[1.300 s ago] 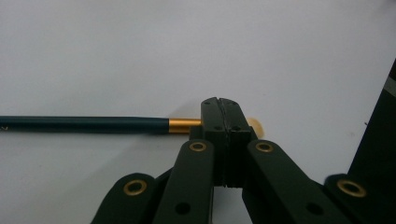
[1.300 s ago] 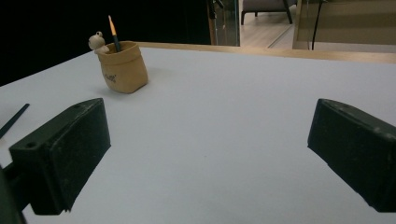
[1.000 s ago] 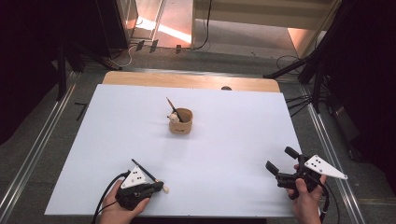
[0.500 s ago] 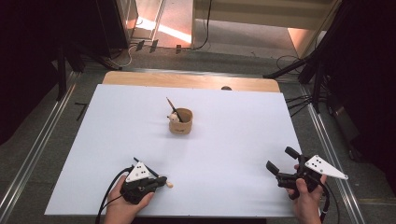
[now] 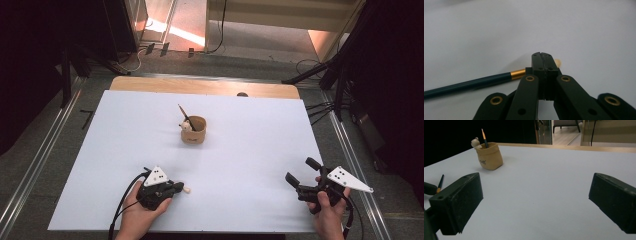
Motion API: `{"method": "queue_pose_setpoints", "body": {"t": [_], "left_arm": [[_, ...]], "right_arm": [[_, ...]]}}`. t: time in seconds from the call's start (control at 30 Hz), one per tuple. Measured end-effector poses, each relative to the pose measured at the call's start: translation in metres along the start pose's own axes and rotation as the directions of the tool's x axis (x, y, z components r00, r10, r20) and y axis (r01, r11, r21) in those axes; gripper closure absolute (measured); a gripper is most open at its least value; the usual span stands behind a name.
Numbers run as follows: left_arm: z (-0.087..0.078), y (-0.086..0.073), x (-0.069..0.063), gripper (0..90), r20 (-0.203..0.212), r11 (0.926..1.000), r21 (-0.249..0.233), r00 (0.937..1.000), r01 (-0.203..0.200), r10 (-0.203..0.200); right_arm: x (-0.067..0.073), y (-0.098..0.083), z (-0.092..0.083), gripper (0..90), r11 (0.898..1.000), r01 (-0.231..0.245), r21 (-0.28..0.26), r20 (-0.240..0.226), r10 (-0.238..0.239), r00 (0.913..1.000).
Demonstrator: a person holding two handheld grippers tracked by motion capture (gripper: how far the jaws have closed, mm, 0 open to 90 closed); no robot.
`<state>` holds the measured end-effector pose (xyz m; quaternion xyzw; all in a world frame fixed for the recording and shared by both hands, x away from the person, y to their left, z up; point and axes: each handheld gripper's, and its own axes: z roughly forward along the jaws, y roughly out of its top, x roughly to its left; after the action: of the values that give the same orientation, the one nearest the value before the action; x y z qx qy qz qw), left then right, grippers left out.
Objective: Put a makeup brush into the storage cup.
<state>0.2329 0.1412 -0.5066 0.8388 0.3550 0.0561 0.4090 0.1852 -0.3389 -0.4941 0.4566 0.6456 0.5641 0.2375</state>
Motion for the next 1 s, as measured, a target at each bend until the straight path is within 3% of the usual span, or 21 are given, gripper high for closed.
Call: {"method": "queue_pose_setpoints", "body": {"t": [0.3, 0.6, 0.8, 1.0], "left_arm": [[0.014, 0.012, 0.001, 90.0, -0.008, 1.0000, -0.001, 1.0000, -0.005, 0.005], [0.022, 0.024, 0.006, 90.0, -0.042, 0.9993, -0.025, 0.9987, 0.027, -0.028], [0.028, 0.031, 0.008, 90.0, -0.050, 0.9997, -0.018, 0.9986, 0.014, -0.015], [0.022, 0.037, 0.010, 90.0, -0.040, 0.9990, -0.041, 0.9989, 0.021, -0.022]], "right_arm": [[-0.001, 0.000, -0.001, 0.0, 1.000, -0.004, -0.001, 0.003, 0.004, 1.0000], [-0.001, -0.001, -0.001, 0.0, 1.000, -0.004, 0.003, 0.002, 0.004, 1.0000], [-0.001, -0.001, -0.002, 0.0, 1.000, -0.005, 0.003, 0.002, 0.005, 1.0000], [-0.002, -0.001, -0.003, 0.0, 1.000, -0.004, 0.000, 0.005, 0.004, 1.0000]]}}
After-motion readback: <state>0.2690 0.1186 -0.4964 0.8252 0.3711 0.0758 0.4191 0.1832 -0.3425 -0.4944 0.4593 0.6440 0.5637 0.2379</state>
